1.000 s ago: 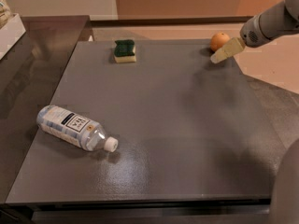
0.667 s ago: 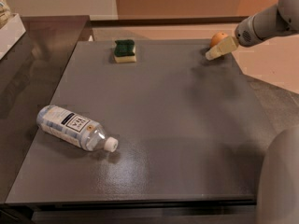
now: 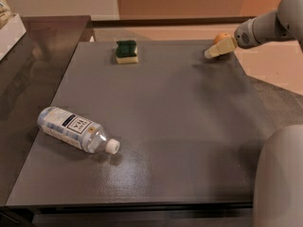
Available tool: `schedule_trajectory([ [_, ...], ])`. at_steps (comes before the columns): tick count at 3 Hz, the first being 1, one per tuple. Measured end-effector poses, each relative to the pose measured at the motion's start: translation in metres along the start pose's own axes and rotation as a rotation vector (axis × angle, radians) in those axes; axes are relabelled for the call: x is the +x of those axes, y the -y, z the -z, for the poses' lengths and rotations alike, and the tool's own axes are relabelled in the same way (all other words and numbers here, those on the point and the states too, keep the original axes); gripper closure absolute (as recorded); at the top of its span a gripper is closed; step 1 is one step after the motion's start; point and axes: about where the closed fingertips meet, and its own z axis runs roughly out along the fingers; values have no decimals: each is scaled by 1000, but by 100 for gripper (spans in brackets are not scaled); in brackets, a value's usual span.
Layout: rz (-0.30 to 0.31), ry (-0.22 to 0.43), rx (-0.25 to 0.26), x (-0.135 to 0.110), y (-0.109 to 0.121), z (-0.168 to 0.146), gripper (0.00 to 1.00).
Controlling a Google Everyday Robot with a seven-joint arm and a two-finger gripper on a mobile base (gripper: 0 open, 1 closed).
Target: Pick orange
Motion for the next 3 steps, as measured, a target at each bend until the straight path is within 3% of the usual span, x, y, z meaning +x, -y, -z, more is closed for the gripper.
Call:
schedule_trajectory([
  [1,-13,19,-15,-2,2,-7,17],
  [3,-8,29,-36,-4,2,-3,65],
])
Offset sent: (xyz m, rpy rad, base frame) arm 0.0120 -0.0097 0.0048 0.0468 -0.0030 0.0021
